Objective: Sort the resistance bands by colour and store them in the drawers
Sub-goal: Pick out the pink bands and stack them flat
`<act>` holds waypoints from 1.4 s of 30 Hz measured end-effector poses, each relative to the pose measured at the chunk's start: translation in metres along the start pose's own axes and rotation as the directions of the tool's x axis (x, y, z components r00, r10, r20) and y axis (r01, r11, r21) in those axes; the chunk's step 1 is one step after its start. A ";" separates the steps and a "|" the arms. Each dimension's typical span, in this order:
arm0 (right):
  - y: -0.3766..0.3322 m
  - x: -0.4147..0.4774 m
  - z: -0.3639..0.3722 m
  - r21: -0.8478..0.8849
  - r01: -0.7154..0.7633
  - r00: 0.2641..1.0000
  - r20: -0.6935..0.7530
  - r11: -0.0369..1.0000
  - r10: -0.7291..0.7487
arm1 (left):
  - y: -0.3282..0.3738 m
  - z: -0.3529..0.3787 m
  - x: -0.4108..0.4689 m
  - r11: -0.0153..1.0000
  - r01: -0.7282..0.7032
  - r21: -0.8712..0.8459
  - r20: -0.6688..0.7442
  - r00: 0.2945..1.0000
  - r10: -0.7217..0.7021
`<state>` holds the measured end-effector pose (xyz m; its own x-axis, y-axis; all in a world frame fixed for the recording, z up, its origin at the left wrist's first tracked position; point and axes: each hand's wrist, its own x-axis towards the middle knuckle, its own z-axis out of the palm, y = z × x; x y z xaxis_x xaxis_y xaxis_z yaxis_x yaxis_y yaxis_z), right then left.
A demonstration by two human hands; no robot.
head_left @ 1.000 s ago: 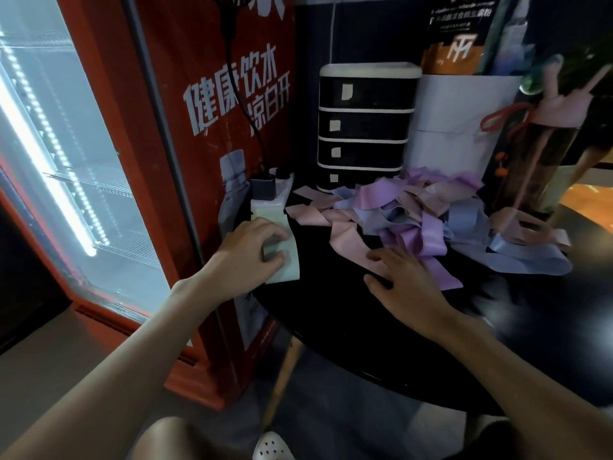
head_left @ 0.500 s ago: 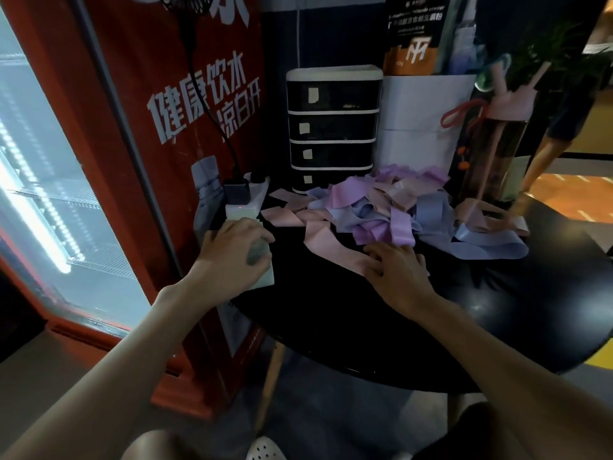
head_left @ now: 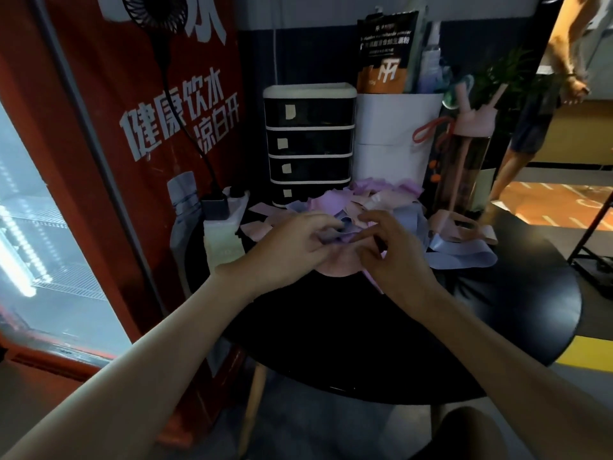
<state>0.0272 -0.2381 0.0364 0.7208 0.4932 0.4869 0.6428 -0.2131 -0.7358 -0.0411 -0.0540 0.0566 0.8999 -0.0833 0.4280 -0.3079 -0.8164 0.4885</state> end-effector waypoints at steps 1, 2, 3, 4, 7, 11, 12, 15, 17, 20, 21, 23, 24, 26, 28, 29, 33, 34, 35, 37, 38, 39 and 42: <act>-0.004 -0.001 -0.005 0.014 0.022 1.000 -0.015 1.000 -0.022 | 0.006 0.002 0.007 1.000 0.007 -0.027 0.015 1.000 -0.007; -0.007 -0.002 -0.009 0.026 0.042 0.999 -0.030 0.999 -0.041 | 0.012 0.004 0.013 0.999 -0.001 -0.037 0.023 1.000 0.002; -0.010 -0.002 -0.013 0.049 0.056 0.997 -0.053 0.997 -0.054 | 0.017 0.005 0.018 0.999 -0.010 -0.044 0.035 0.999 0.011; -0.011 -0.002 -0.017 0.083 0.059 0.995 -0.085 0.995 -0.052 | 0.023 0.006 0.021 0.999 -0.014 -0.053 0.049 0.999 0.016; -0.016 -0.001 -0.027 0.183 0.061 0.980 -0.199 0.981 -0.024 | 0.033 0.007 0.028 0.991 0.006 -0.133 0.006 1.000 -0.005; -0.015 -0.003 -0.030 0.385 -0.082 0.979 -0.140 0.919 0.146 | 0.049 0.006 0.033 0.905 0.013 -0.426 -0.192 0.976 -0.104; -0.015 -0.004 -0.028 0.361 -0.135 0.980 -0.090 0.923 0.179 | 0.054 0.006 0.035 0.868 0.028 -0.496 -0.227 0.961 -0.161; -0.016 -0.008 -0.024 0.184 -0.144 0.982 -0.099 0.972 0.164 | 0.065 0.005 0.039 0.761 0.102 -0.641 -0.218 0.926 -0.308; -0.014 -0.010 -0.022 0.184 -0.103 0.988 -0.091 0.977 0.121 | 0.067 0.005 0.038 0.738 0.138 -0.661 -0.174 0.928 -0.330; -0.010 -0.015 -0.025 0.371 -0.169 0.984 0.018 0.913 0.175 | 0.064 0.007 0.037 0.688 0.146 -0.711 -0.177 0.910 -0.375; -0.009 -0.016 -0.027 0.450 -0.217 0.975 0.061 0.866 0.212 | 0.062 0.007 0.037 0.673 0.152 -0.724 -0.198 0.888 -0.414; -0.007 -0.018 -0.032 0.575 -0.302 0.953 0.170 0.760 0.251 | 0.056 0.010 0.038 0.675 0.172 -0.718 -0.257 0.835 -0.486; -0.004 -0.019 -0.034 0.611 -0.333 0.943 0.217 0.718 0.252 | 0.052 0.012 0.038 0.677 0.183 -0.713 -0.281 0.810 -0.515; 0.001 -0.024 -0.039 0.633 -0.388 0.921 0.288 0.670 0.261 | 0.045 0.017 0.036 0.663 0.193 -0.723 -0.303 0.774 -0.556; 0.009 -0.032 -0.044 0.624 -0.440 0.897 0.338 0.646 0.284 | 0.037 0.023 0.032 0.642 0.188 -0.744 -0.310 0.753 -0.580; 0.013 -0.036 -0.046 0.617 -0.456 0.889 0.355 0.642 0.290 | 0.035 0.025 0.029 0.629 0.178 -0.757 -0.316 0.743 -0.590; 0.021 -0.049 -0.058 0.591 -0.480 0.876 0.359 0.648 0.321 | 0.026 0.031 0.018 0.619 0.140 -0.773 -0.352 0.717 -0.602; 0.024 -0.051 -0.062 0.574 -0.485 0.874 0.351 0.660 0.336 | 0.024 0.032 0.014 0.637 0.141 -0.758 -0.366 0.717 -0.593; 0.026 -0.054 -0.067 0.543 -0.492 0.869 0.345 0.680 0.354 | 0.021 0.033 0.012 0.654 0.153 -0.741 -0.376 0.713 -0.592; 0.033 -0.059 -0.080 0.458 -0.514 0.855 0.342 0.725 0.389 | 0.014 0.035 0.006 0.660 0.188 -0.728 -0.380 0.690 -0.616; 0.035 -0.062 -0.086 0.406 -0.513 0.853 0.337 0.757 0.397 | 0.011 0.036 0.003 0.656 0.200 -0.728 -0.382 0.677 -0.629; 0.039 -0.063 -0.092 0.344 -0.501 0.856 0.331 0.794 0.397 | 0.008 0.037 0.000 0.654 0.209 -0.727 -0.385 0.665 -0.640; 0.047 -0.065 -0.107 0.153 -0.458 0.872 0.265 0.875 0.411 | 0.004 0.044 -0.013 0.707 0.249 -0.662 -0.407 0.672 -0.618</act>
<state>0.0386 -0.3700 0.0203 0.8240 0.5666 -0.0022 0.1928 -0.2839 -0.9393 -0.0403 -0.0816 0.0201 0.6695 0.6814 0.2956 -0.1983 -0.2196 0.9552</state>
